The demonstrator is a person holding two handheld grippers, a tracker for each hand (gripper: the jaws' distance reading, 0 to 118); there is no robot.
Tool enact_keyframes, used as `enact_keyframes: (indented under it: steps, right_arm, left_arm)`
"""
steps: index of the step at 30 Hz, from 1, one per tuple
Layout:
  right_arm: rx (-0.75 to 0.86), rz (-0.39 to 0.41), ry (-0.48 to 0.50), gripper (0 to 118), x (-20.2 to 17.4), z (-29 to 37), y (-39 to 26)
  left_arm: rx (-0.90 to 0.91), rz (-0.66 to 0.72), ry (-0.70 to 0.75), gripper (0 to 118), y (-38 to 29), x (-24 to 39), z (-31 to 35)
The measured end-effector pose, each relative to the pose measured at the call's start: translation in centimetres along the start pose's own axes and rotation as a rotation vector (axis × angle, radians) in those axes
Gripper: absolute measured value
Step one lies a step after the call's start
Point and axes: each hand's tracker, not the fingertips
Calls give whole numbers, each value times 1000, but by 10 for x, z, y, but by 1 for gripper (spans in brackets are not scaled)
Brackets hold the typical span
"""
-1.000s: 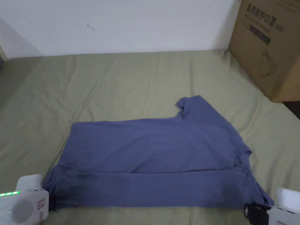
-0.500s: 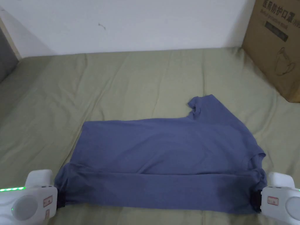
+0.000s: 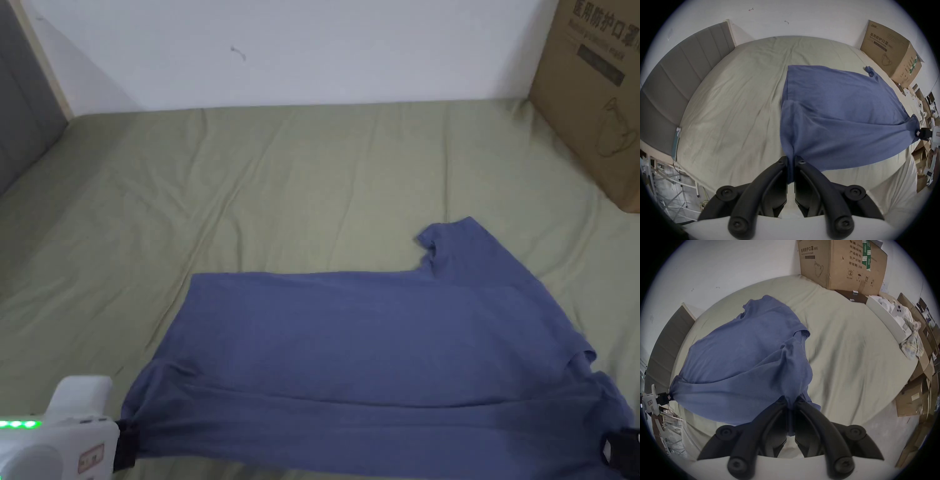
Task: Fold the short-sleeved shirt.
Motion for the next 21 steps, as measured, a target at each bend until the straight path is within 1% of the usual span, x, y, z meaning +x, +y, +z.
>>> enact_keyframes:
  steps: [2, 3, 4, 5, 6, 7, 8, 9, 10, 11, 12, 13, 14, 15, 16, 17, 18, 19, 20, 21]
  right_arm:
    - [-19, 11, -12, 6, 1, -6, -25]
    - [-23, 11, -8, 8, 4, -12, -36]
    - [-27, -1, -3, 10, 7, -17, -44]
    - [-41, -23, -19, 10, 7, -21, -49]
    - [-45, -33, -40, 23, 8, -23, -52]
    - [-45, -32, -44, 46, 9, -21, -51]
    - [-30, -39, -24, 72, 11, -14, -49]
    - [4, -44, -17, 76, 9, -6, -44]
    - [29, -35, -26, 76, 8, 1, -39]
    - [59, -11, -31, 76, 6, 8, -32]
    - [75, 7, -33, 76, 3, 15, -26]
    - [99, 13, -35, 76, -8, 29, -19]
    - [130, 20, -12, 75, -12, 35, -14]
    - [146, 33, 20, 72, -17, 41, -9]
    - [152, 41, 23, 65, -24, 45, -4]
    - [156, 53, 22, 50, -32, 48, 1]
    - [151, 58, 3, 37, -41, 47, 5]
    - [129, 72, -17, 24, -48, 44, 6]
    - [127, 73, -13, 10, -53, 38, 6]
    - [123, 69, 2, 2, -55, 31, 5]
  left_arm:
    - [-24, 0, 16, 6, -23, 2, -3]
    - [-37, 9, 17, 6, -31, 2, -9]
    - [-40, 17, 12, 6, -37, 2, -12]
    - [-41, 37, -8, 6, -43, 1, -13]
    - [-36, 57, -15, 7, -44, 1, -13]
    - [-32, 72, -13, 14, -44, 1, -12]
    - [-37, 83, 0, 42, -41, 0, -10]
    - [-28, 93, 5, 73, -40, -1, -7]
    - [-2, 102, 4, 98, -37, -3, -1]
    - [34, 113, -1, 108, -30, -6, 7]
    - [60, 120, -2, 103, -23, -7, 15]
    - [64, 118, -5, 100, -17, -4, 21]
    - [85, 118, -8, 96, -11, -1, 28]
    - [123, 121, -22, 85, -3, 1, 36]
    - [153, 123, -35, 67, 3, 5, 42]
    - [169, 128, -43, 33, 9, 11, 46]
    - [164, 130, -45, 12, 14, 17, 45]
    - [164, 128, -47, 5, 18, 20, 42]
    - [170, 120, -59, 3, 21, 25, 40]
    - [152, 105, -70, 0, 23, 31, 36]
